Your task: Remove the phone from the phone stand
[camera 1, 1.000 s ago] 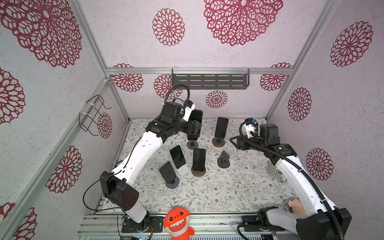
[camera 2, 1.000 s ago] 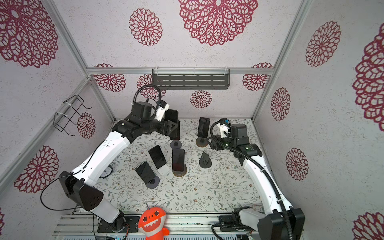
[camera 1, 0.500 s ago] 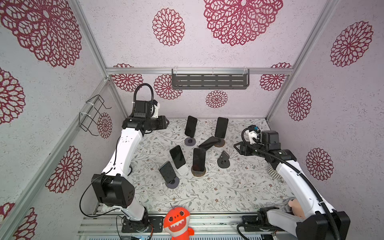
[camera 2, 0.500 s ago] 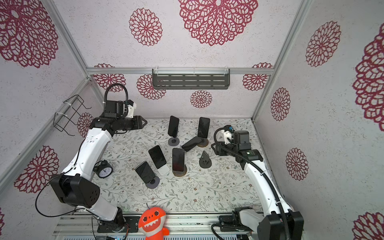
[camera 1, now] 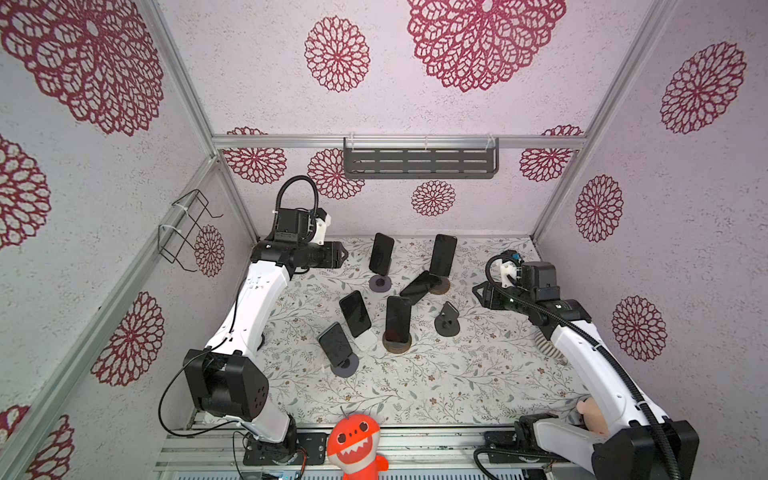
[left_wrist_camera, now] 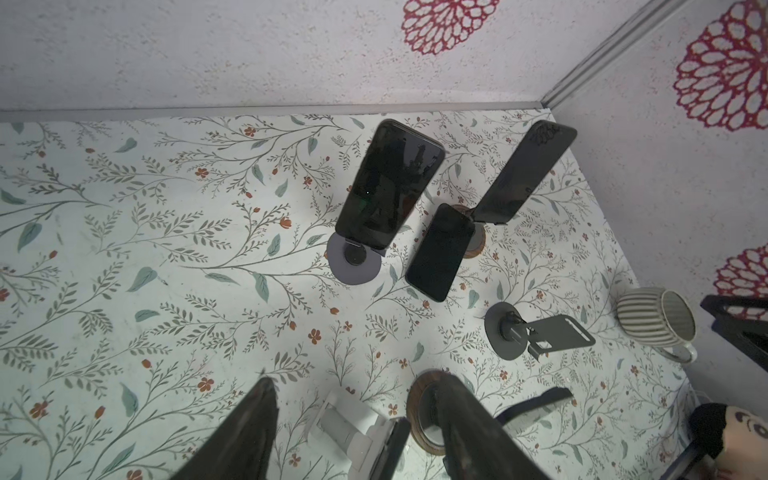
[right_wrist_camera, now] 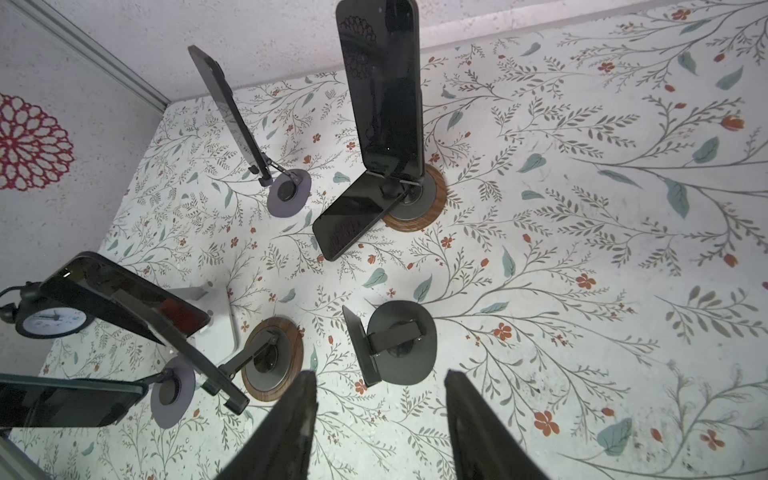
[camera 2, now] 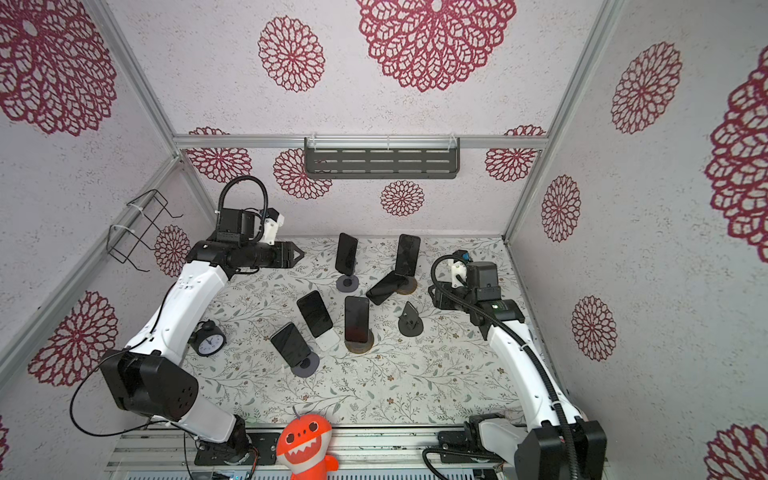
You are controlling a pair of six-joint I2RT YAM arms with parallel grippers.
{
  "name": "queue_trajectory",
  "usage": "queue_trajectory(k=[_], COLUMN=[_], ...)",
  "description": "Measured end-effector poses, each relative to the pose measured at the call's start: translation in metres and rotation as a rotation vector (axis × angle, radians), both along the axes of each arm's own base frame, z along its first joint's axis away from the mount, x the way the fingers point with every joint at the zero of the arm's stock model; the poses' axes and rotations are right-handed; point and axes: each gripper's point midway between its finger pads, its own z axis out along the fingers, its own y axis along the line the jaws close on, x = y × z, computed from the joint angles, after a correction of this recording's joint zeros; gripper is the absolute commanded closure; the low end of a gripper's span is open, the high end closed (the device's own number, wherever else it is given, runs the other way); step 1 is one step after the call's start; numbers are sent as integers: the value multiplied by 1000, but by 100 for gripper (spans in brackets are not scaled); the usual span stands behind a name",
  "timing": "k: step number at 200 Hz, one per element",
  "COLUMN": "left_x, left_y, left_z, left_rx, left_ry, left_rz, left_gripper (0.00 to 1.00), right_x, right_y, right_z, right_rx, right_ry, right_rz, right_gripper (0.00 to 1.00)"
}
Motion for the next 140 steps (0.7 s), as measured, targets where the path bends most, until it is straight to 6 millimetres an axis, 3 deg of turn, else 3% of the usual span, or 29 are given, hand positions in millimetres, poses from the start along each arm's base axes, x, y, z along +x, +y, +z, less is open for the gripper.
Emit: queue_trajectory(k=[16, 47, 96, 116, 140], left_x=[-11, -27, -46, -56, -69], left_y=[-14, -36, -39, -38, -38], left_z=[9, 27, 27, 19, 13], left_rx=[20, 37, 9, -2, -5], left_ry=[-35, -100, -131, -119, -112], left_rz=[-48, -117, -107, -102, -108], left_gripper=[34, 33, 32, 31, 30], right_x=[4, 13, 36, 54, 59], right_y=[13, 59, 120, 123, 101], right_z=[-5, -14, -21, -29, -29], right_rx=[10, 8, 79, 45, -17], right_ry=[4, 20, 4, 0, 4], right_rz=[7, 63, 79, 42, 7], right_gripper=[50, 53, 54, 54, 46])
